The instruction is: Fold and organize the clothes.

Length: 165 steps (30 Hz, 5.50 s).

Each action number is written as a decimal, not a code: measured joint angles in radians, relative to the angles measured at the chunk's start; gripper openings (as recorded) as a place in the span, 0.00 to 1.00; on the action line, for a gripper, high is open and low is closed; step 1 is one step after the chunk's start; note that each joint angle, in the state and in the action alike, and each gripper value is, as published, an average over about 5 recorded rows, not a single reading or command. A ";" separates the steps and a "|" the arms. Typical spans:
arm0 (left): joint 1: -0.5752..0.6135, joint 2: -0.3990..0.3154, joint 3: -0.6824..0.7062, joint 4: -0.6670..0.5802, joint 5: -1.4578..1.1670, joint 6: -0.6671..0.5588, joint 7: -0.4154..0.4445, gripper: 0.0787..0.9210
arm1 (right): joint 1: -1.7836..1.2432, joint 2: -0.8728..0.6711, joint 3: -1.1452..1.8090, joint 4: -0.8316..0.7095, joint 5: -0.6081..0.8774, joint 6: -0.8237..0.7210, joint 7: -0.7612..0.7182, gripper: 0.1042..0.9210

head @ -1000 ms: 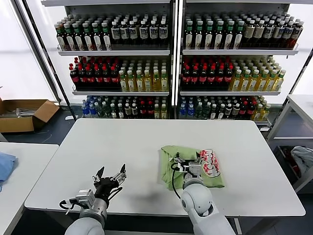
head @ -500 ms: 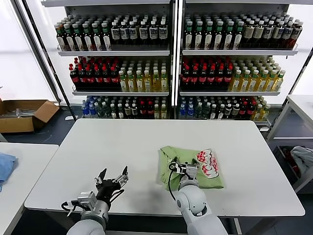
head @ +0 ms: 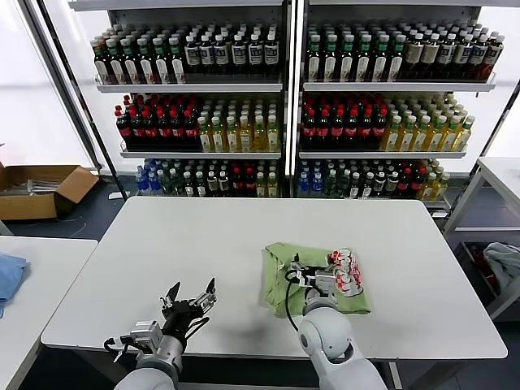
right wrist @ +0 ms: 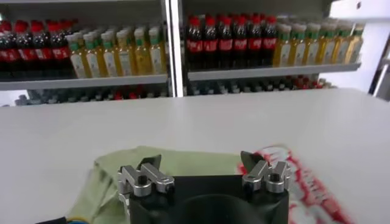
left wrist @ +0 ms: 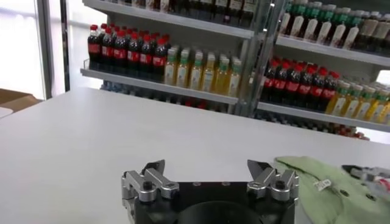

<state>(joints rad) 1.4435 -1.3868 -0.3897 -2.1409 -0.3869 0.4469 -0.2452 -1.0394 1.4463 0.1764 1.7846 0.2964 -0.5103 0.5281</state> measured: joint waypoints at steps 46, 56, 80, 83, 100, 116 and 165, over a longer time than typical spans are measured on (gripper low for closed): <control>0.021 -0.030 0.051 0.021 0.029 0.002 0.015 0.88 | -0.126 -0.041 0.128 0.052 0.101 0.106 -0.044 0.88; 0.041 -0.030 0.049 0.002 0.051 -0.014 0.022 0.88 | -0.111 -0.045 0.123 0.060 0.070 0.111 -0.056 0.88; 0.086 -0.041 0.057 -0.019 0.080 -0.021 0.024 0.88 | 0.022 0.014 0.133 -0.083 0.117 0.083 -0.018 0.88; 0.087 -0.043 0.056 -0.019 0.080 -0.021 0.025 0.88 | 0.038 0.024 0.132 -0.110 0.129 0.073 -0.013 0.88; 0.065 -0.041 0.046 -0.002 0.092 -0.030 0.025 0.88 | 0.053 0.016 0.137 -0.116 0.190 0.067 -0.019 0.88; 0.042 -0.028 0.002 0.019 0.135 -0.100 0.012 0.88 | -0.122 -0.178 0.212 0.138 0.026 0.053 -0.096 0.88; -0.012 -0.036 -0.084 0.024 0.189 -0.221 0.039 0.88 | -0.406 -0.269 0.413 0.324 -0.046 0.065 -0.141 0.88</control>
<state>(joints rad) 1.4311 -1.4231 -0.4732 -2.1171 -0.1978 0.2263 -0.2059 -1.4451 1.1774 0.5897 2.1086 0.2500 -0.4457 0.3867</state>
